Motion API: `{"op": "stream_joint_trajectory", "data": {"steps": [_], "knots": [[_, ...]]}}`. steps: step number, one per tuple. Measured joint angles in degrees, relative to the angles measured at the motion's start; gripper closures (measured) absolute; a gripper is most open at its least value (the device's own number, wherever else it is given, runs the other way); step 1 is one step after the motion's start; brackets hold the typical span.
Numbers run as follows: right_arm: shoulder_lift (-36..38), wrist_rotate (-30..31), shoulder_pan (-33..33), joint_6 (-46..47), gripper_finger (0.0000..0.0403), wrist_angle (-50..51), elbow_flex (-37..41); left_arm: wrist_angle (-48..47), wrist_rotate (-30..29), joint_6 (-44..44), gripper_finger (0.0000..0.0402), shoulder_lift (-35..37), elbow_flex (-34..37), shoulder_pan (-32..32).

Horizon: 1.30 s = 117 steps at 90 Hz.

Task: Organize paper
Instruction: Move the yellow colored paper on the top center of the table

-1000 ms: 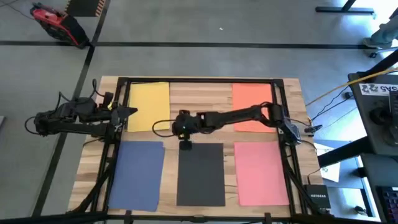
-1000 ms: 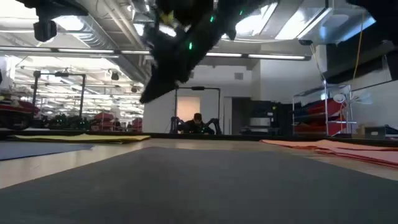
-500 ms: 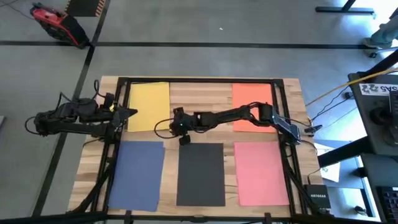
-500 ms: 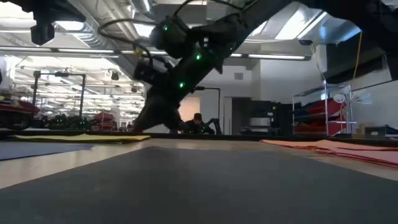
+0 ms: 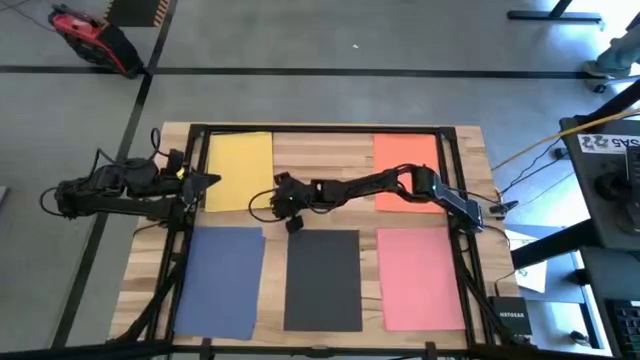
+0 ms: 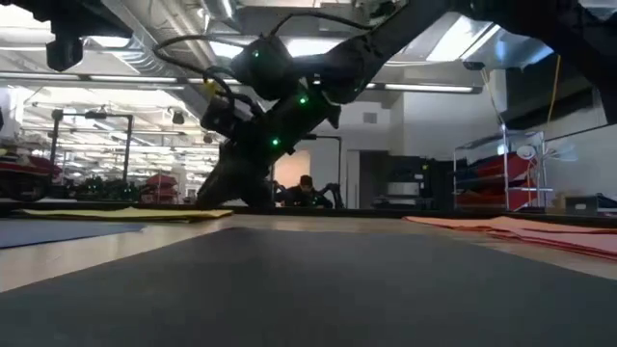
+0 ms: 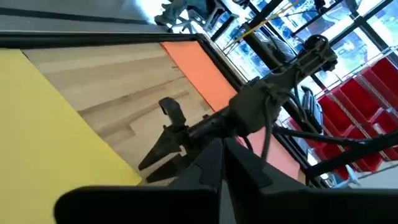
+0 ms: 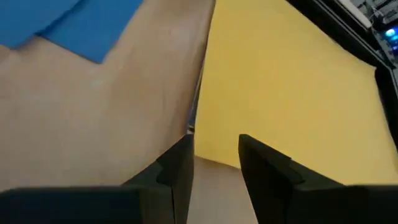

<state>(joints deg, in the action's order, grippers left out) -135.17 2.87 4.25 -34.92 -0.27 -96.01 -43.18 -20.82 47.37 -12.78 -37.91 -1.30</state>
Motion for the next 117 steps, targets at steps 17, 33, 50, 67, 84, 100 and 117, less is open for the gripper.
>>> {"op": "stream_joint_trajectory", "data": {"steps": [17,33,50,67,84,100,117], "knots": [[-1.0,-1.9,0.4,-1.4,0.0286,0.7,0.0,0.0,-0.2,0.0,0.0402,0.0,0.0,0.0],[-2.6,-2.4,0.3,-1.6,0.0286,-0.2,-1.6,0.0,-1.1,0.0,0.0402,0.0,0.0,0.0],[-3.7,-1.4,0.6,-1.5,0.0314,0.5,-3.9,-1.5,-1.5,0.4,0.0402,0.0,0.0,0.0],[-4.0,0.3,1.2,-0.9,0.0393,1.8,-4.1,-1.4,-1.5,0.7,0.0402,0.0,0.0,0.0],[-4.0,2.1,1.0,-0.9,0.0401,5.2,-5.2,-1.3,-1.6,1.7,0.0402,0.0,0.0,0.0],[-4.1,2.1,1.0,5.9,0.0402,15.7,-12.1,-1.3,-1.6,2.7,0.0402,0.0,0.0,0.0],[-4.1,2.1,1.0,12.8,0.0402,29.8,-22.0,-1.2,-1.6,3.2,0.0402,0.0,0.0,0.0]]}}
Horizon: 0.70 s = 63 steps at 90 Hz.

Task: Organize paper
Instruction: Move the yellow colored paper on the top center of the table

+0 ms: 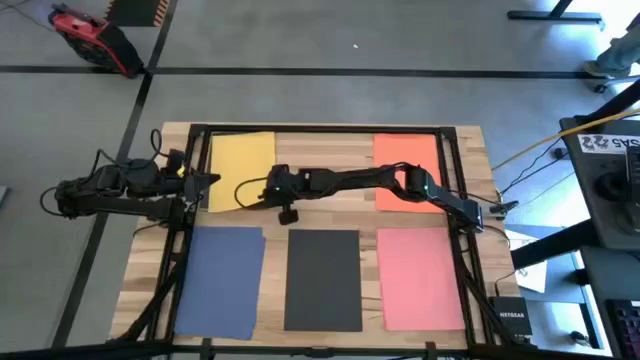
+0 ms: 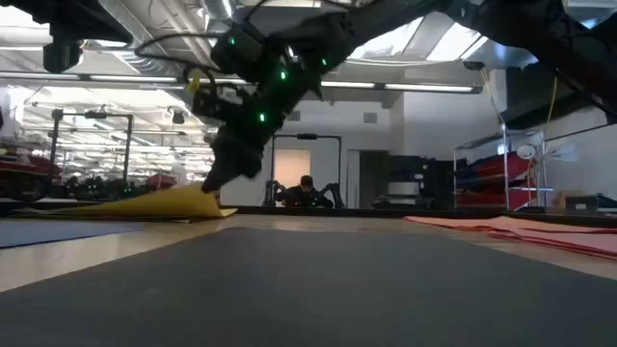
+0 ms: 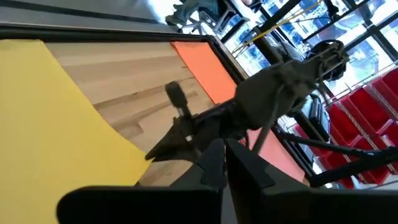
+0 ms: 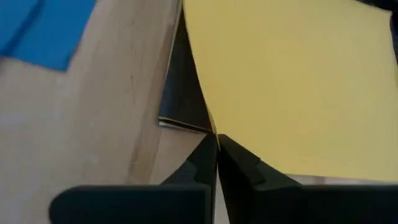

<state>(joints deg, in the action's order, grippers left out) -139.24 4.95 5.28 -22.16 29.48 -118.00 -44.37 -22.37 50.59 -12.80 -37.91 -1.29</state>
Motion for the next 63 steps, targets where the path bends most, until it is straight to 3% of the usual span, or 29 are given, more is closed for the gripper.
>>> {"op": "stream_joint_trajectory", "data": {"steps": [24,35,63], "knots": [[0.0,-3.1,0.0,16.1,0.0403,24.3,-15.1,0.1,0.0,0.0,0.0402,0.0,0.0,0.0],[0.6,-3.0,0.0,20.3,0.0403,32.1,-16.8,0.1,0.0,-0.2,0.0402,0.0,0.0,0.0],[1.0,-3.2,0.4,12.3,0.0403,48.5,-16.2,0.0,0.0,-1.2,0.0402,0.0,0.0,0.0]]}}
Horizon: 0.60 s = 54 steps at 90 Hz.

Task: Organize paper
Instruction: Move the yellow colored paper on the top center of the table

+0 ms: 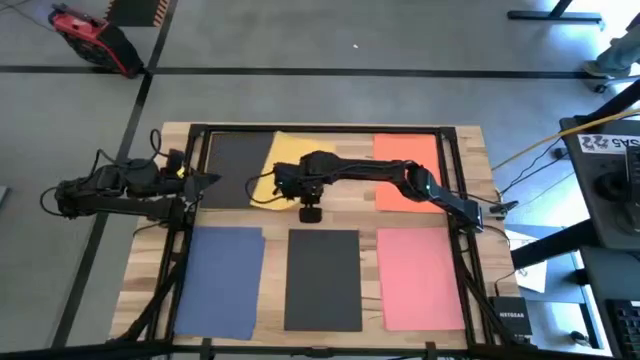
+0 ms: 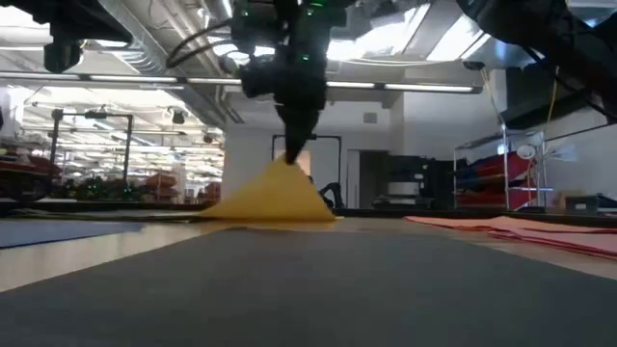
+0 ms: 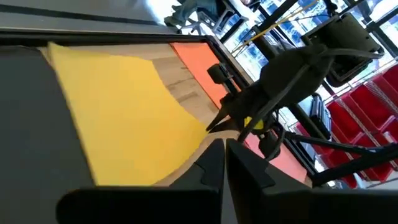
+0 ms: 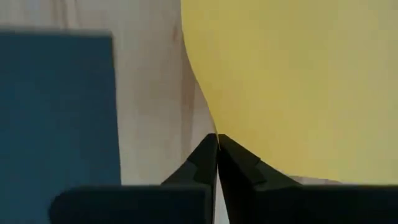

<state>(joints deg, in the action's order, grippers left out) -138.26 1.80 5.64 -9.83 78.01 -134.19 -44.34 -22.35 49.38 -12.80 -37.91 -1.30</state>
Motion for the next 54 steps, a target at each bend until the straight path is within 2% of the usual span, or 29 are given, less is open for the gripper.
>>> {"op": "stream_joint_trajectory", "data": {"steps": [32,54], "knots": [[0.1,-2.3,0.3,-14.4,0.0403,7.5,0.0,0.0,0.0,0.3,0.0402,0.0,0.0,0.0],[0.1,-2.9,-0.4,-16.4,0.0403,11.8,0.0,0.0,0.0,0.3,0.0402,0.0,0.0,0.0]]}}
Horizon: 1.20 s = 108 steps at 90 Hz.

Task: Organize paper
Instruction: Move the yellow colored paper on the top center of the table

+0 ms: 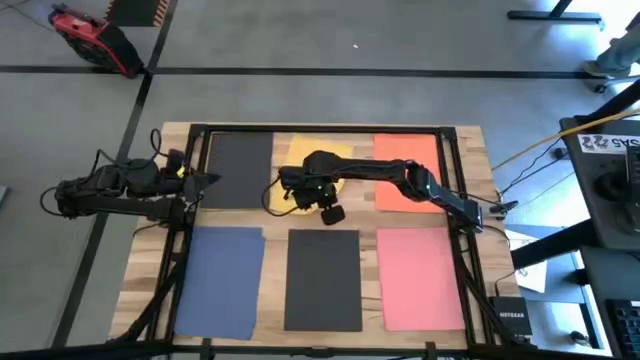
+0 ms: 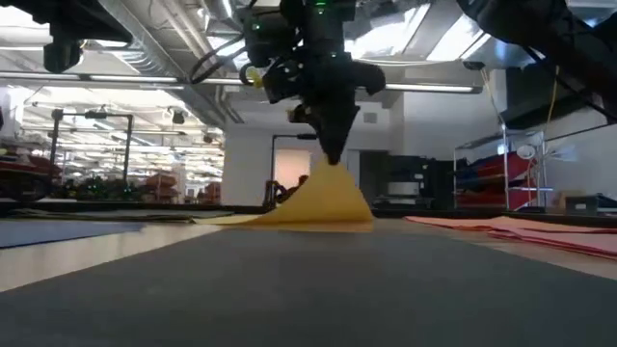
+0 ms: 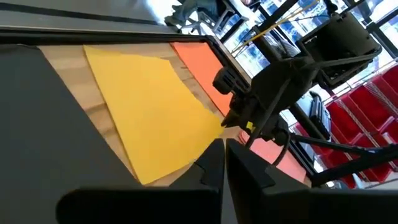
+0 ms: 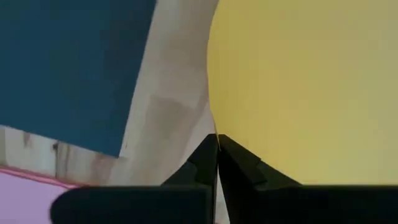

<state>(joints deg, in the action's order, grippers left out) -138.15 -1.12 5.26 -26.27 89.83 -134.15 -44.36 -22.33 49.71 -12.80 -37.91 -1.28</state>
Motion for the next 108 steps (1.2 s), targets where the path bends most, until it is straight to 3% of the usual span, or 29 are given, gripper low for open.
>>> {"op": "stream_joint_trajectory", "data": {"steps": [36,81,108], "knots": [[0.8,-1.3,-0.8,-0.7,0.0403,0.2,0.0,0.0,0.0,0.6,0.0402,0.0,0.0,0.0],[8.1,-4.5,-1.2,4.9,0.0403,0.2,0.1,0.0,-0.4,0.9,0.0402,0.0,0.0,0.0],[8.3,-3.5,-2.3,-0.1,0.0403,-1.2,11.3,0.0,-0.8,0.9,0.0402,0.0,0.0,0.0]]}}
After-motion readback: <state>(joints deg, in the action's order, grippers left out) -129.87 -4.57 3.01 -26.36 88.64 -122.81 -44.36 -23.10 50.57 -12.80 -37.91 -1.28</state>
